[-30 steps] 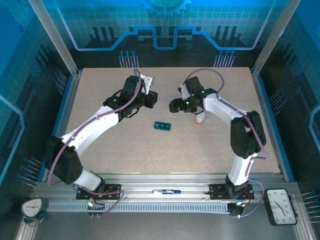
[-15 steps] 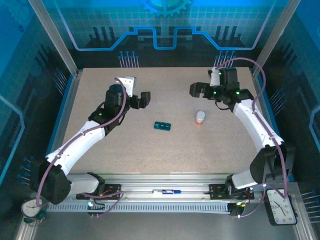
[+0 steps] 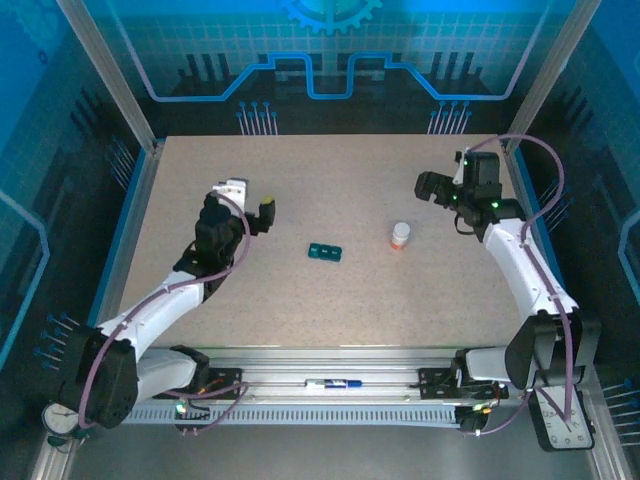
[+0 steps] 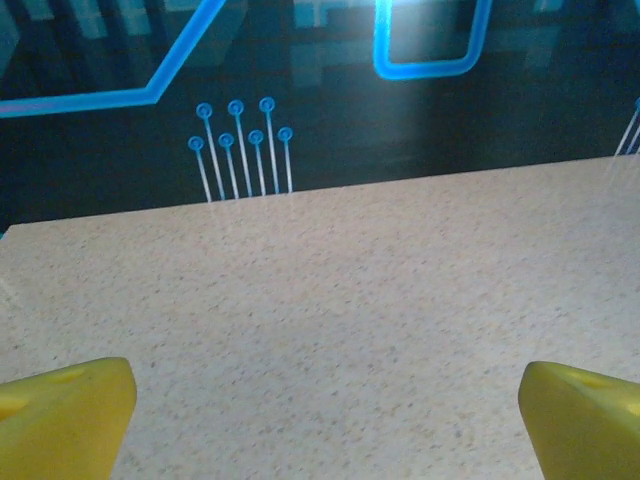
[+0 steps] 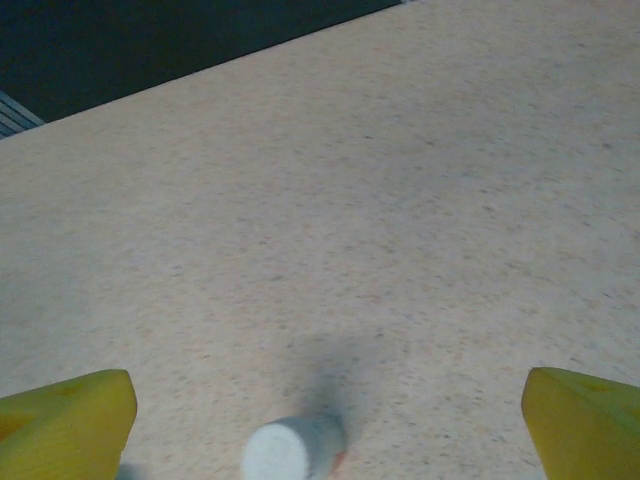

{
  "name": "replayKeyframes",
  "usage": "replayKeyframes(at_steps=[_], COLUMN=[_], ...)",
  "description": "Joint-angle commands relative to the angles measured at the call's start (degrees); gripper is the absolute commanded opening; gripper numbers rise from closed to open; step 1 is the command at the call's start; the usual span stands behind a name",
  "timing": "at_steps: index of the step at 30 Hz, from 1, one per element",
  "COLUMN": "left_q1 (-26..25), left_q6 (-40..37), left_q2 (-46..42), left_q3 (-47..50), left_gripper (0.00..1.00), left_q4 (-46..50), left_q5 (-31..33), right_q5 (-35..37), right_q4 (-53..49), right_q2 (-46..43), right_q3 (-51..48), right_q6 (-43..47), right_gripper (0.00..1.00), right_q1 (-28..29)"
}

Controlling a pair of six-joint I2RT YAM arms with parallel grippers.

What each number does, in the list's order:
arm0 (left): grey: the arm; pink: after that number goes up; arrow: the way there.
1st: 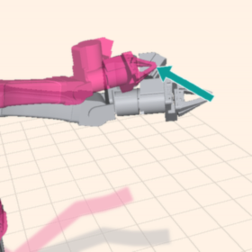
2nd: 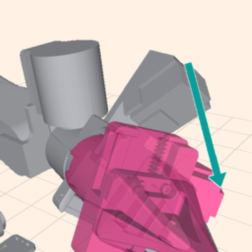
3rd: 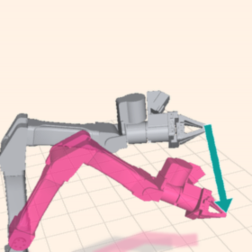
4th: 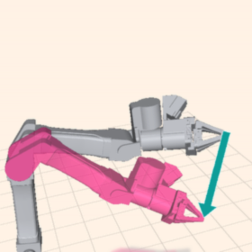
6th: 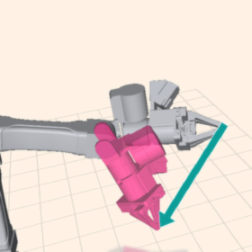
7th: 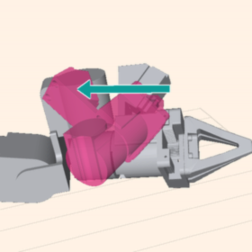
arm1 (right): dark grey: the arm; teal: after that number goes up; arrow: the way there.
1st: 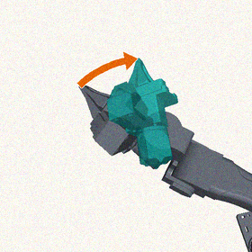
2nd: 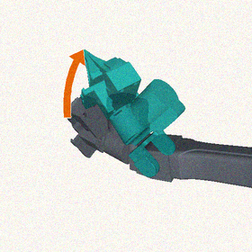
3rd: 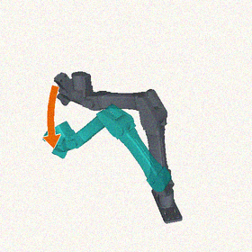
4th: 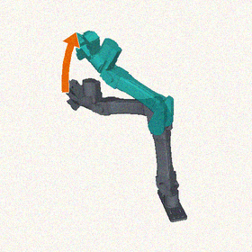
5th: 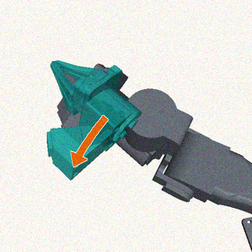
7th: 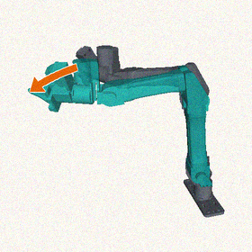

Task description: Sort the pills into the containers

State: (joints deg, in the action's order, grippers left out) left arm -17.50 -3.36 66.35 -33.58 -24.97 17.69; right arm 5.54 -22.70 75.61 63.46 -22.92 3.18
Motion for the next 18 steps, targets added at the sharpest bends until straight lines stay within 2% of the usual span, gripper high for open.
replayKeyframes(at_steps=[1,4,11,14,18], left_q1=[1.68,3.86,8.72,10.25,11.87], left_q6=[-2.54,-2.23,-1.81,-1.37,1.76], left_q2=[-1.07,-1.20,-1.34,-0.17,4.38], left_q3=[3.68,6.28,11.47,13.23,15.74], left_gripper=[0.99,0.99,0.99,0.99,0.99], left_q4=[-10.73,-11.43,-13.84,-15.19,-21.52], left_q5=[2.03,2.69,-0.32,-0.82,-2.26], right_q5=[7.91,10.58,14.75,16.70,17.74], right_q4=[8.17,15.04,35.20,37.82,42.80], right_q2=[-2.25,-3.36,-4.53,-2.92,0.09], right_q3=[-5.92,-11.39,-25.55,-26.91,-28.46], right_q6=[0.53,1.95,7.82,8.86,10.86], right_gripper=[1.00,1.00,1.00,1.00,1.00], right_q1=[-0.64,-0.58,-0.36,-0.31,-0.22])
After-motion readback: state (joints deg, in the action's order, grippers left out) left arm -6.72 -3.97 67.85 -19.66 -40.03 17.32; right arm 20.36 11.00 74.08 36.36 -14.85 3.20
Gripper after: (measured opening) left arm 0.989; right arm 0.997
